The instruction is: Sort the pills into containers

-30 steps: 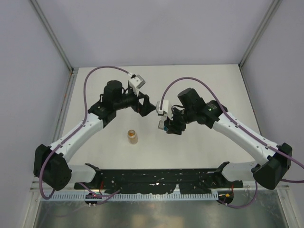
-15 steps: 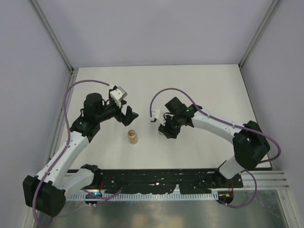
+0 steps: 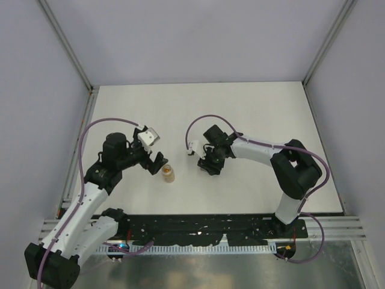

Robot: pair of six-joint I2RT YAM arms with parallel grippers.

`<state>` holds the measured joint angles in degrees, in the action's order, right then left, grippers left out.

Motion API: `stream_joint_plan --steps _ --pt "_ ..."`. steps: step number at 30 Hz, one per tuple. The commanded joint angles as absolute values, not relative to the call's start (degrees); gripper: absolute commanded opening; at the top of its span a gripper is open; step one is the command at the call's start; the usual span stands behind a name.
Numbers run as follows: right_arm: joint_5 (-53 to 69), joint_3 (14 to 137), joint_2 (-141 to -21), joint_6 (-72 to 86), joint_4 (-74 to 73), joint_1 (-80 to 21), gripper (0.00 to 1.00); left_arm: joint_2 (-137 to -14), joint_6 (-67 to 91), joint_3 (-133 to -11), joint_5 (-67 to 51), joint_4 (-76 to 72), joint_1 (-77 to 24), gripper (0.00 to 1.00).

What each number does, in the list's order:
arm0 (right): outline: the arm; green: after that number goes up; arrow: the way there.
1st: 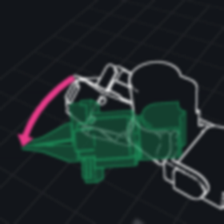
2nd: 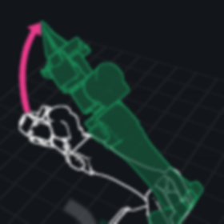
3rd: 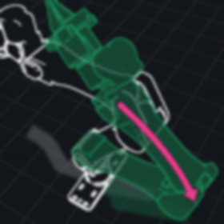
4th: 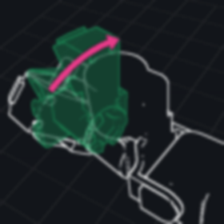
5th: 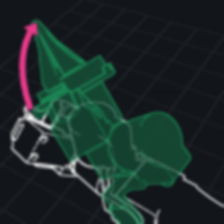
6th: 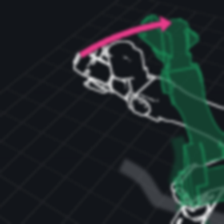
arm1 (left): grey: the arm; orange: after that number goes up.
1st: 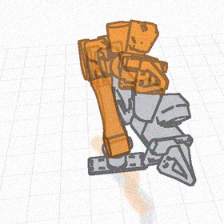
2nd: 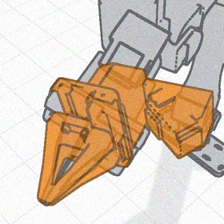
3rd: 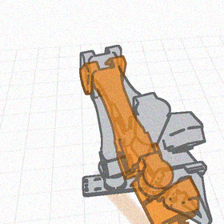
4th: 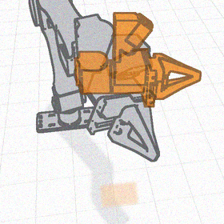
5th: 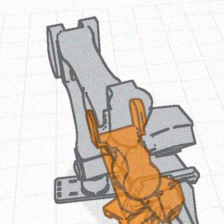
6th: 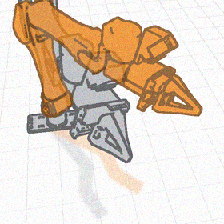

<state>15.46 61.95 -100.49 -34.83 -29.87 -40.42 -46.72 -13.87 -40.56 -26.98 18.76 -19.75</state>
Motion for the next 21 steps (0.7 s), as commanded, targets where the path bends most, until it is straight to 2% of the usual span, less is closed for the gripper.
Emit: stream_joint_plan --steps 1,4,9,12,21 --pt "14.6 64.0 -101.7 -35.8 -28.2 -39.9 0.32 -45.9 -16.4 -39.2 -26.1 19.8 -19.5 1.00" --pt "14.6 64.2 -102.1 -35.9 -28.7 -39.7 0.38 -46.0 -17.1 -39.0 -26.5 20.6 -19.4 1.00" --pt "14.4 64.2 -101.9 -35.5 -29.4 -39.4 0.56 -46.6 -17.5 -39.4 -27.5 21.4 -19.4 1.00" --pt "14.5 64.2 -101.1 -35.3 -29.7 -39.2 0.61 -48.1 -17.4 -39.4 -27.7 21.9 -19.5 1.00" --pt "14.9 65.9 -96.6 -33.7 -32.8 -39.1 0.89 -55.0 -15.6 -40.9 -28.3 24.3 -19.7 1.00"
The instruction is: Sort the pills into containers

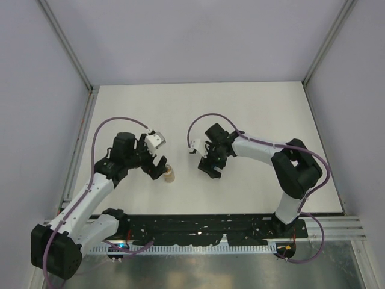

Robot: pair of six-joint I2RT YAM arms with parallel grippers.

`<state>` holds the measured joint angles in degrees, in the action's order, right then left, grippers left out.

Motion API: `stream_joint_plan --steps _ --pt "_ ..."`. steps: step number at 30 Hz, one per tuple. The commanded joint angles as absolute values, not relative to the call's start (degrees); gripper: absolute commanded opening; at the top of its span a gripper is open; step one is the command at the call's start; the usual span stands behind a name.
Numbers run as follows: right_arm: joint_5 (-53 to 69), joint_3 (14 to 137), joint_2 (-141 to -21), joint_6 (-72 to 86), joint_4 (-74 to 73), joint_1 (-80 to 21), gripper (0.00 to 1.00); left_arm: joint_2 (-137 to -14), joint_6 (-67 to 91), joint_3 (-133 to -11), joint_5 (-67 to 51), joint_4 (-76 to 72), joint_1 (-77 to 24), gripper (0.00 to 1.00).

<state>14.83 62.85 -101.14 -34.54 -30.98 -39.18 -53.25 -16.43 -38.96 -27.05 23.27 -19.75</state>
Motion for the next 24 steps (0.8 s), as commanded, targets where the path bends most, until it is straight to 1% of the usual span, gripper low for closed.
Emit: stream_joint_plan --steps 1,5,14,19,23,24 --pt "15.0 66.3 -96.1 -33.4 -33.0 -39.1 0.90 -55.7 -15.6 -41.0 -28.1 24.4 -19.9 1.00" --pt "15.3 67.1 -92.7 -32.3 -34.5 -39.0 0.95 -59.0 -15.6 -41.6 -26.5 24.8 -21.5 1.00" --pt "15.5 66.7 -86.2 -30.9 -36.6 -39.1 0.97 -68.8 -15.3 -44.4 -20.3 26.5 -27.6 1.00" --pt "15.4 65.9 -84.0 -30.6 -36.5 -39.1 0.97 -73.0 -15.2 -45.7 -17.1 26.7 -29.1 0.99" --pt "15.5 65.5 -83.1 -30.6 -36.6 -39.0 0.97 -76.0 -15.1 -46.8 -16.8 27.1 -29.7 0.90" --pt "15.4 65.4 -83.0 -30.6 -36.6 -39.1 0.97 -76.6 -15.2 -47.2 -16.9 27.2 -29.9 0.84"
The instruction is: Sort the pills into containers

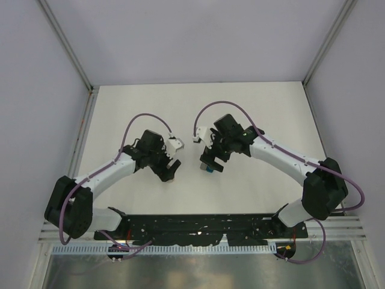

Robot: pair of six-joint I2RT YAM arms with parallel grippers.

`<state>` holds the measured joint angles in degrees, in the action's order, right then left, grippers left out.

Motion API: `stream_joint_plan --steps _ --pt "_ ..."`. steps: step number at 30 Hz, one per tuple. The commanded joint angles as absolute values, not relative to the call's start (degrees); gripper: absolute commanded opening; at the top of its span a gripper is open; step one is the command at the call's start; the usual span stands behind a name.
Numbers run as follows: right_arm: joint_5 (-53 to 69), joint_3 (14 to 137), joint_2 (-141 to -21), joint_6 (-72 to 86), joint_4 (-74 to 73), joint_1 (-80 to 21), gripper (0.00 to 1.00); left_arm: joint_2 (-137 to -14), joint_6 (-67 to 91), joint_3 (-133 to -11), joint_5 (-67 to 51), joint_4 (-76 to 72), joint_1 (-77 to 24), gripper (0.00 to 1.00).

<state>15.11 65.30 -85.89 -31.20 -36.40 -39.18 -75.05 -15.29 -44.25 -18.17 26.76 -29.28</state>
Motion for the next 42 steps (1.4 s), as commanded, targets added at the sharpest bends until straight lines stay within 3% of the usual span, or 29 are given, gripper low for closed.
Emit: stream_joint_plan --steps 1,11,16,30,42 --pt "15.3 65.3 -82.9 -30.6 -36.6 -39.1 0.97 -77.1 -15.1 -47.5 -17.1 27.4 -29.9 0.80" --pt "17.6 66.8 -80.9 -30.8 -38.1 -39.1 0.97 -75.9 -16.7 -52.0 -23.6 32.2 -29.9 0.24" --pt "24.9 68.8 -77.2 -30.1 -36.9 -39.1 0.97 -71.5 -16.3 -57.5 -31.0 36.3 -29.9 0.02" --pt "39.3 77.6 -72.6 -23.1 -32.1 -39.1 0.97 -66.4 4.6 -67.8 -48.4 24.7 -29.9 0.00" --pt "41.2 77.3 -72.6 -22.1 -30.9 -39.6 0.93 -67.1 17.6 -68.5 -51.0 12.9 -29.9 0.00"
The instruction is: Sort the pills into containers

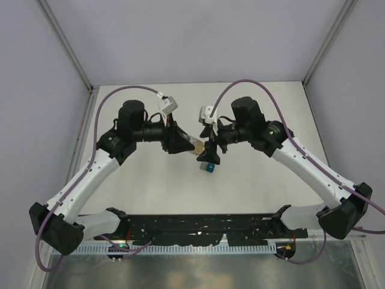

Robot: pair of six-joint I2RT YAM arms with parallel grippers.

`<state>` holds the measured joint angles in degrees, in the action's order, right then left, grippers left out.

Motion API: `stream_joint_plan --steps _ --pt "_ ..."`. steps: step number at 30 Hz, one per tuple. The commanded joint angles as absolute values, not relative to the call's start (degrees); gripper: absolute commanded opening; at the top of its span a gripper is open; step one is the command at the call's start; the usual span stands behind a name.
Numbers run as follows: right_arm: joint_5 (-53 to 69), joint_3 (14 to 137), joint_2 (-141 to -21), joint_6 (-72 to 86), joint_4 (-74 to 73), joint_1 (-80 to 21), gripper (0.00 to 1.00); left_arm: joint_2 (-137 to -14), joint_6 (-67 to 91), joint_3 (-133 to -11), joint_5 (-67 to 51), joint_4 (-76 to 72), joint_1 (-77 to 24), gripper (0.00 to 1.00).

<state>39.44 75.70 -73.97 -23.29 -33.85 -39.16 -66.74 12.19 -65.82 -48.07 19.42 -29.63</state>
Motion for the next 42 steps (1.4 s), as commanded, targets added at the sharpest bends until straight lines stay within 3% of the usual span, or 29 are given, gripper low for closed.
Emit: stream_joint_plan --steps 1,10,14,17,20,22,24,26,27,37,42 --pt "41.1 77.3 -72.7 -22.0 -30.6 -39.6 0.92 -67.1 18.4 -68.3 -51.1 12.6 -30.0 0.00" --pt "40.7 77.9 -74.3 -21.7 -30.4 -40.6 0.78 -66.4 21.5 -66.4 -52.2 9.1 -30.4 0.00" --pt "40.5 77.9 -74.3 -21.7 -30.4 -40.6 0.61 -66.2 21.4 -65.6 -52.4 8.8 -30.4 0.00" --pt "40.4 78.0 -73.9 -22.1 -30.8 -40.6 0.40 -65.7 20.6 -64.9 -52.2 8.9 -30.3 0.00" --pt "40.6 78.0 -73.6 -22.9 -32.1 -40.7 0.26 -65.5 18.1 -64.6 -52.2 10.5 -30.4 0.19" --pt "40.6 77.3 -73.2 -23.4 -32.6 -40.7 0.13 -65.1 15.2 -65.0 -52.2 12.7 -30.3 0.38" --pt "40.8 76.9 -72.8 -24.0 -33.4 -40.6 0.09 -64.7 11.5 -65.7 -52.3 15.5 -30.3 0.63" --pt "41.0 76.6 -72.2 -24.8 -34.5 -40.7 0.06 -63.9 6.8 -66.7 -51.8 19.0 -30.2 0.96" --pt "41.1 76.4 -72.1 -25.0 -35.0 -40.7 0.06 -63.3 3.8 -67.0 -51.1 20.9 -30.1 1.00" --pt "43.6 76.6 -73.6 -31.1 -44.7 -40.7 0.06 -56.1 -16.7 -65.2 -51.4 30.4 -30.1 1.00" --pt "44.8 76.9 -74.5 -31.8 -46.4 -41.0 0.06 -56.7 -16.4 -63.8 -52.8 26.8 -30.3 0.89"
